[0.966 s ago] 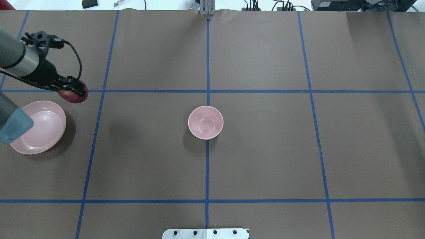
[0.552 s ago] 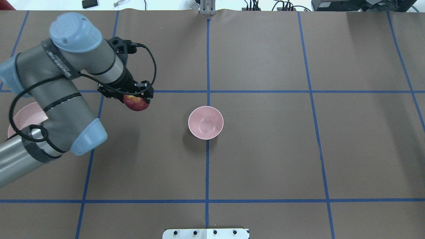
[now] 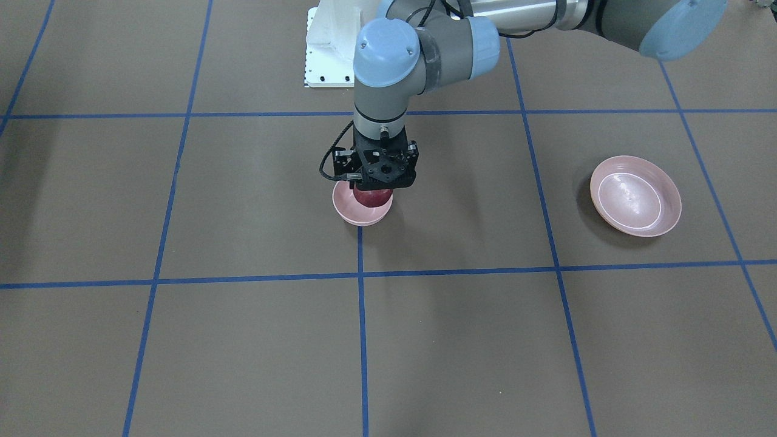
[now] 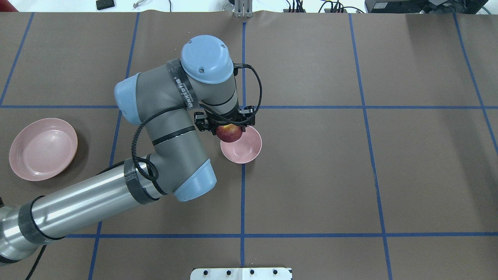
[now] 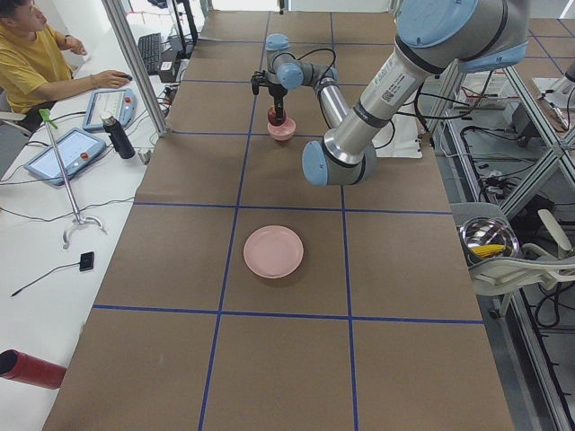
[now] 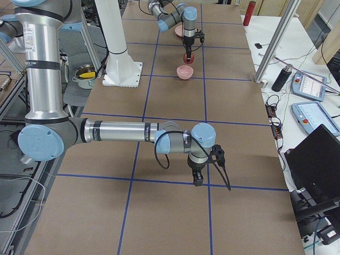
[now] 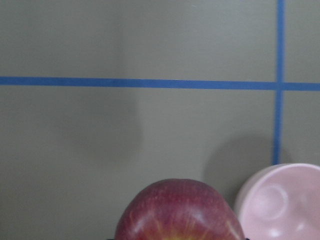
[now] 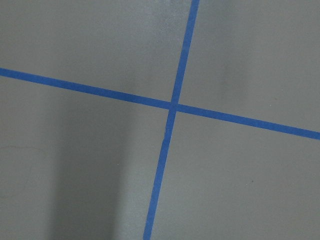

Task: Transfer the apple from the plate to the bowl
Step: 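Carry the apple with the left gripper over the pink bowl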

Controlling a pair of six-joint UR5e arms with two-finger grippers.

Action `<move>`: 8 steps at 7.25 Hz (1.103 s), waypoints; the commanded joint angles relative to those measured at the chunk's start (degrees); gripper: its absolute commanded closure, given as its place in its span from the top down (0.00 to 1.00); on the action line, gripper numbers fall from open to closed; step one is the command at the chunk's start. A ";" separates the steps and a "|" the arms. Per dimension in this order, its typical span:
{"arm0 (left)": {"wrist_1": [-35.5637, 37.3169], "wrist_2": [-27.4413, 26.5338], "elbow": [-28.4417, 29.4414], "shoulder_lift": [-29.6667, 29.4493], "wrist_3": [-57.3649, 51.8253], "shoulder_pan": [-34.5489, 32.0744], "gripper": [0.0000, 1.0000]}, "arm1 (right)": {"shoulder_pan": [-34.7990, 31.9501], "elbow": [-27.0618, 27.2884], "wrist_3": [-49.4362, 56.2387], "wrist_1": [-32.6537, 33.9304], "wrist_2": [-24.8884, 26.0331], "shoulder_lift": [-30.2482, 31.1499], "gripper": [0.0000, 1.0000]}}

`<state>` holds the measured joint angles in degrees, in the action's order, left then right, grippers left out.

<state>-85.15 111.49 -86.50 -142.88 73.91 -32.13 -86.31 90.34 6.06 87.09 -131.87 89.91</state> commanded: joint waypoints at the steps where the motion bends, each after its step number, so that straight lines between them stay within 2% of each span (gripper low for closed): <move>1: -0.54 -3.19 3.69 -1.09 0.89 2.41 0.00 | 0.00 -0.07 0.00 0.01 -0.05 0.00 1.00; 4: -4.83 -3.65 6.94 -0.91 0.89 3.65 0.00 | 0.00 -0.07 0.00 0.01 -0.05 0.00 1.00; 5: -5.90 -3.65 7.56 -0.82 0.89 3.65 0.08 | 0.00 -0.07 0.00 0.01 0.03 0.00 1.00; 6: -5.91 -3.65 7.48 -0.74 0.62 3.65 0.40 | 0.00 -0.07 0.00 0.01 0.03 0.00 1.00; 7: -5.99 -3.74 7.40 -0.73 0.36 3.65 0.96 | 0.00 -0.07 0.00 0.01 0.03 0.00 1.00; 8: -5.91 -3.83 7.22 -0.73 0.45 3.65 0.98 | 0.00 -0.07 0.00 0.01 0.03 0.00 1.00</move>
<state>-91.01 107.76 -79.16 -143.64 74.41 -28.48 -86.31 90.26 6.06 87.10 -131.84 89.91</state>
